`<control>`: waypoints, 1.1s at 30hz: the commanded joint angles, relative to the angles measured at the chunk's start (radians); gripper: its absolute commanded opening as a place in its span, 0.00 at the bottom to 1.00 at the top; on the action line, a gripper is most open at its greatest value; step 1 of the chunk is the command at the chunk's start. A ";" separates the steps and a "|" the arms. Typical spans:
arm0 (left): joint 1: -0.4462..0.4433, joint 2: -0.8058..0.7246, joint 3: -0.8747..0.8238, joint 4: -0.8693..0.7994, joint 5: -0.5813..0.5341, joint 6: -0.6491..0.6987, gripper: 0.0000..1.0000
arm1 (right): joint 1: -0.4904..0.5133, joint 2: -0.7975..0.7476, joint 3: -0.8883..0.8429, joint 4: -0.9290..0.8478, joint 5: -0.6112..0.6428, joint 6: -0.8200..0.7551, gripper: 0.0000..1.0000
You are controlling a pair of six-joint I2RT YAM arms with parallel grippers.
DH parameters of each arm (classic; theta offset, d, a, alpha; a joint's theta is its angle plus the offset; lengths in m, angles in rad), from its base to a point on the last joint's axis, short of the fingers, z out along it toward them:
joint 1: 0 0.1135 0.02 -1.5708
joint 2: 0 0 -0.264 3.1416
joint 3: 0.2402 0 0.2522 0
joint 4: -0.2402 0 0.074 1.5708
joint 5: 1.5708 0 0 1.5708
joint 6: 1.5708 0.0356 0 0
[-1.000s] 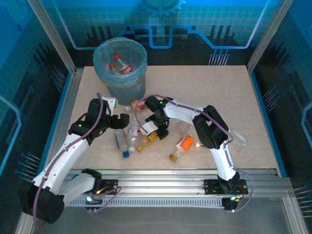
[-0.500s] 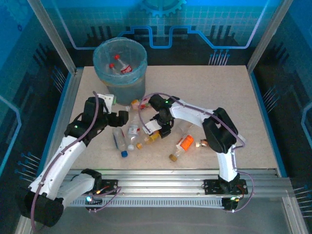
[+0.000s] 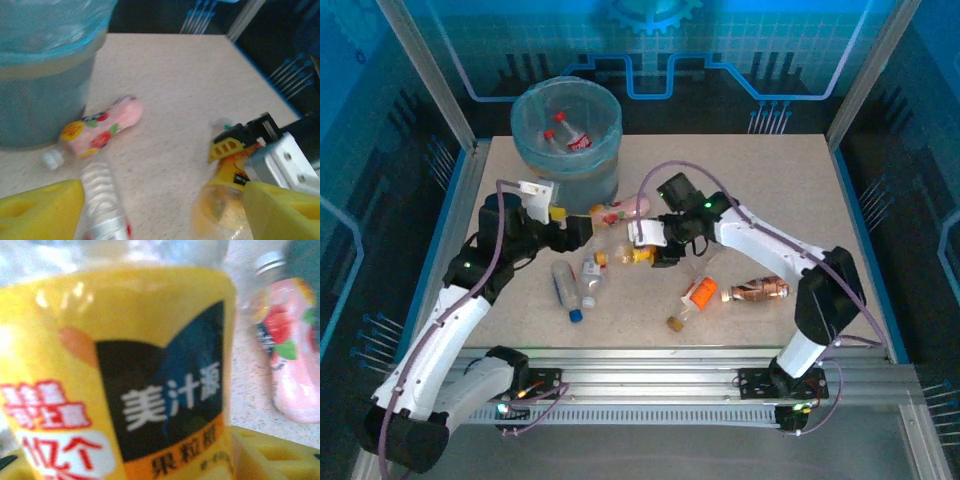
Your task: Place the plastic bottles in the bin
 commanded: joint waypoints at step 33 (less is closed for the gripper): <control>0.007 0.150 0.036 0.358 0.359 -0.352 0.34 | -0.082 -0.161 -0.136 0.323 -0.234 0.508 0.61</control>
